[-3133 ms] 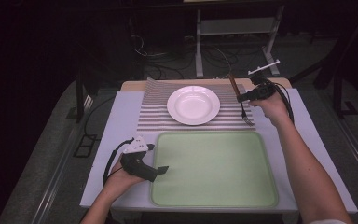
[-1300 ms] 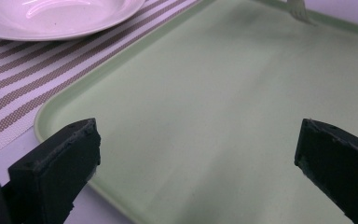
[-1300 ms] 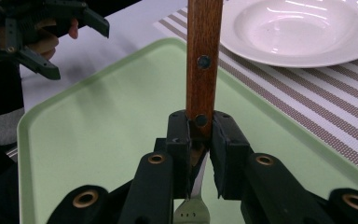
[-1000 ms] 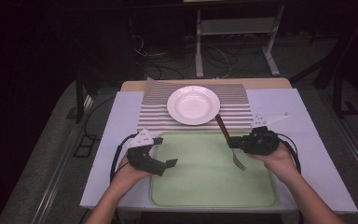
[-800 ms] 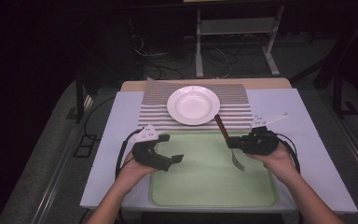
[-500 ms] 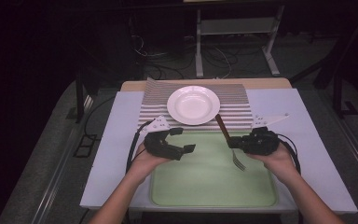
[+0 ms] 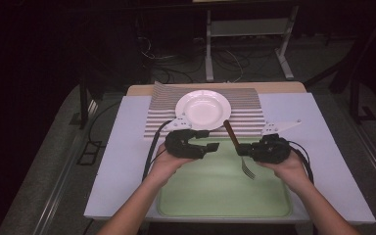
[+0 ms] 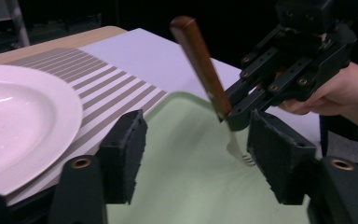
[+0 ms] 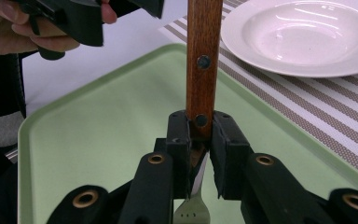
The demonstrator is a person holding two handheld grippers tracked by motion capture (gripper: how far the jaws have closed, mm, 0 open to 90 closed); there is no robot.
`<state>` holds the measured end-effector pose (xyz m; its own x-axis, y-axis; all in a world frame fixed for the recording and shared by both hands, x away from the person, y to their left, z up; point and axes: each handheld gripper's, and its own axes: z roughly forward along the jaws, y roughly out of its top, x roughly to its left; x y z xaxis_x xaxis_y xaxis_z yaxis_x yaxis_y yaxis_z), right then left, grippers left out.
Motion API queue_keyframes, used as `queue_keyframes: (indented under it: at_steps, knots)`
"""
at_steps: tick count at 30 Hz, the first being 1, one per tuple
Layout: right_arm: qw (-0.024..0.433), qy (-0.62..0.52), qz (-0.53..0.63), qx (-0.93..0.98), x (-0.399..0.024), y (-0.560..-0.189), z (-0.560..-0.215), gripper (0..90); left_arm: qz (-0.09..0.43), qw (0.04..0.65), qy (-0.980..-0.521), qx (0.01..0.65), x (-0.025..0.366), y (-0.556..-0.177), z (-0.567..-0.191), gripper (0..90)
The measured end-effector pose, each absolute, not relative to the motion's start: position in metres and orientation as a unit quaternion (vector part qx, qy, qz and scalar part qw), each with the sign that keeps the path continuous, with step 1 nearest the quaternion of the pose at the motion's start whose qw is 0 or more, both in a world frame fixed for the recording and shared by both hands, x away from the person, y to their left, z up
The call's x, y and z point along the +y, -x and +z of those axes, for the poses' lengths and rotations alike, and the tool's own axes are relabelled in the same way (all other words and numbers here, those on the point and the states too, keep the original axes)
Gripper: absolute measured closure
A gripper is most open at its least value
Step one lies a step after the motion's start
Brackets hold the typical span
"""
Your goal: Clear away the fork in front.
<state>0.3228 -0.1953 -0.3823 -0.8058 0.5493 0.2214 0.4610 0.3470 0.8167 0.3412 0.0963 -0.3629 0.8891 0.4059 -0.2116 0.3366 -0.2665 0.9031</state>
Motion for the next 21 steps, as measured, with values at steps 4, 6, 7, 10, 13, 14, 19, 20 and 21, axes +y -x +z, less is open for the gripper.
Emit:
queue_keyframes:
  at_steps: [4, 6, 7, 10, 13, 14, 19, 20, 21]
  knots:
    - [0.040, -0.303, 0.487, 0.818, -0.189, -0.323, -0.382, 77.4, 0.018, 0.566, -0.790, 0.234, 0.083, -0.342, -0.360, 45.1]
    - [0.042, -0.298, 0.484, 0.822, -0.185, -0.321, -0.383, 77.4, 0.015, 0.565, -0.791, 0.234, 0.079, -0.342, -0.360, 46.7]
    - [0.042, -0.295, 0.484, 0.823, -0.184, -0.321, -0.383, 77.4, 0.013, 0.566, -0.790, 0.235, 0.077, -0.342, -0.360, 47.3]
    - [0.044, -0.294, 0.485, 0.823, -0.181, -0.320, -0.383, 77.4, 0.013, 0.563, -0.791, 0.239, 0.072, -0.342, -0.360, 49.3]
    - [0.046, -0.294, 0.488, 0.821, -0.179, -0.318, -0.382, 77.4, 0.012, 0.562, -0.791, 0.242, 0.067, -0.342, -0.362, 52.3]
    - [0.045, -0.292, 0.488, 0.821, -0.178, -0.318, -0.381, 77.4, 0.013, 0.564, -0.789, 0.243, 0.066, -0.342, -0.362, 53.8]
    - [0.046, -0.286, 0.495, 0.819, -0.173, -0.317, -0.380, 77.4, 0.017, 0.565, -0.786, 0.251, 0.064, -0.340, -0.366, 61.6]
    - [0.046, -0.286, 0.495, 0.819, -0.173, -0.317, -0.380, 77.4, 0.017, 0.565, -0.786, 0.251, 0.064, -0.340, -0.366, 62.4]
    - [0.047, -0.286, 0.495, 0.819, -0.171, -0.317, -0.381, 77.4, 0.016, 0.567, -0.784, 0.254, 0.065, -0.340, -0.368, 64.2]
